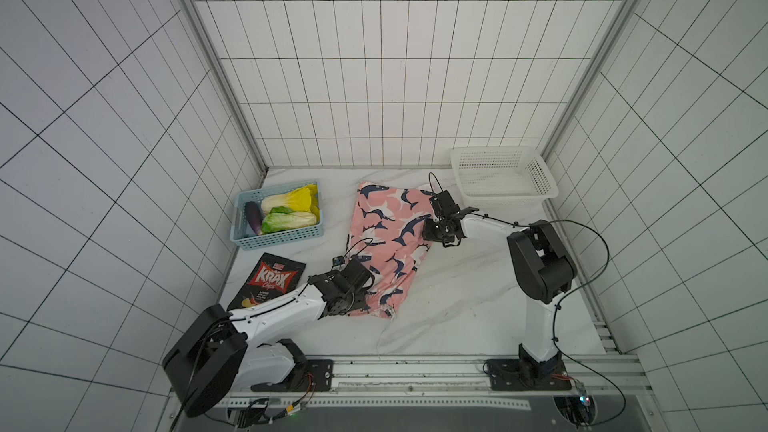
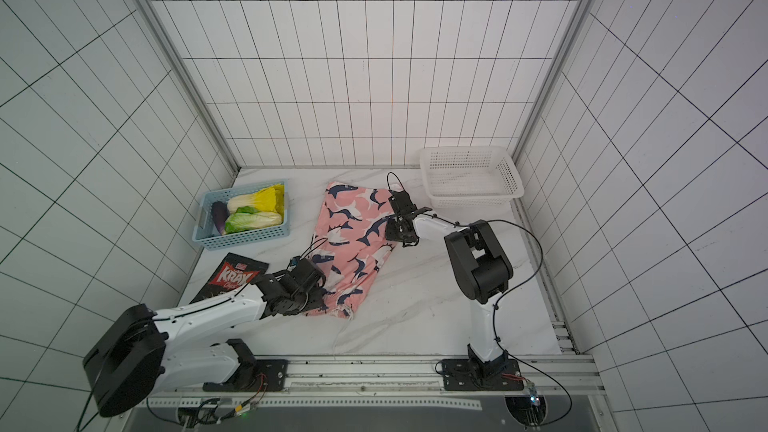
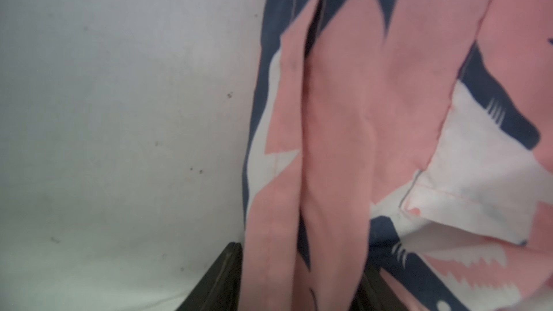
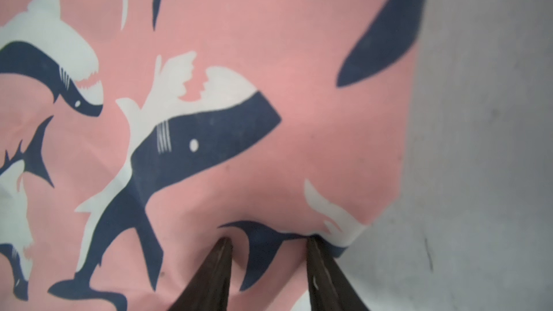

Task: Roll up the shorts
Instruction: Adjust the shorts at the center of the board.

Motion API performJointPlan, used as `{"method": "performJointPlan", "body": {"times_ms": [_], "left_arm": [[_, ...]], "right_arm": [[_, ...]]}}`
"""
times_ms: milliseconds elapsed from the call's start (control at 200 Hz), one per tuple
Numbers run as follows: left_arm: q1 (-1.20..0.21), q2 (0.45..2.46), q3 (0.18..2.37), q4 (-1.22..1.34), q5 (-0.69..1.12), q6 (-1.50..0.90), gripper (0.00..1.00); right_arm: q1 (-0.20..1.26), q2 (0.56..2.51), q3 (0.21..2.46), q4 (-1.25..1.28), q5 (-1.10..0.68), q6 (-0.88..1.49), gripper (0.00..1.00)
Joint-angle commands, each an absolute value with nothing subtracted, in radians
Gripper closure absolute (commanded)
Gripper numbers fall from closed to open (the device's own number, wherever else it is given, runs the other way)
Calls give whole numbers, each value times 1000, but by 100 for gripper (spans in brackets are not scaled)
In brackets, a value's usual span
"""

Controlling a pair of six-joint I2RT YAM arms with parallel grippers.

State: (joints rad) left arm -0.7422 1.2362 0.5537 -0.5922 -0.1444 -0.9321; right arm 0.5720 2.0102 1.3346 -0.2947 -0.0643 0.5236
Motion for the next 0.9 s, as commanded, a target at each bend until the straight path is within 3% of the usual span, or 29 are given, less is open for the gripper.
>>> {"method": "performJointPlan", "body": {"times_ms": [0,175,360,520,630,760,895], "left_arm": [[-736,1294,601,-486,-139,-893,45],[-733,1427,690,-405,-126,-840,47],[-729,1494,744,-358,-93,-824,49],[-721,1452,732,-328,-87,-819,37],[-711,1343,687,-329,-100,-819,29],[-691,1190,612,-346,-116,-845,28],[-685,1100,540,-348,-127,-871,28]], "right_arm": [[539,2074,1426,-328,2,485,55],[530,2028,1509,-409,25,411,54],[542,1826,1401,-454,1,385,51],[602,1678,1241,-441,-72,414,52],[686,1622,1130,-384,-122,454,59],[775,1609,1043,-282,-222,484,75],[848,1632,1032,-255,-255,462,77]]}}
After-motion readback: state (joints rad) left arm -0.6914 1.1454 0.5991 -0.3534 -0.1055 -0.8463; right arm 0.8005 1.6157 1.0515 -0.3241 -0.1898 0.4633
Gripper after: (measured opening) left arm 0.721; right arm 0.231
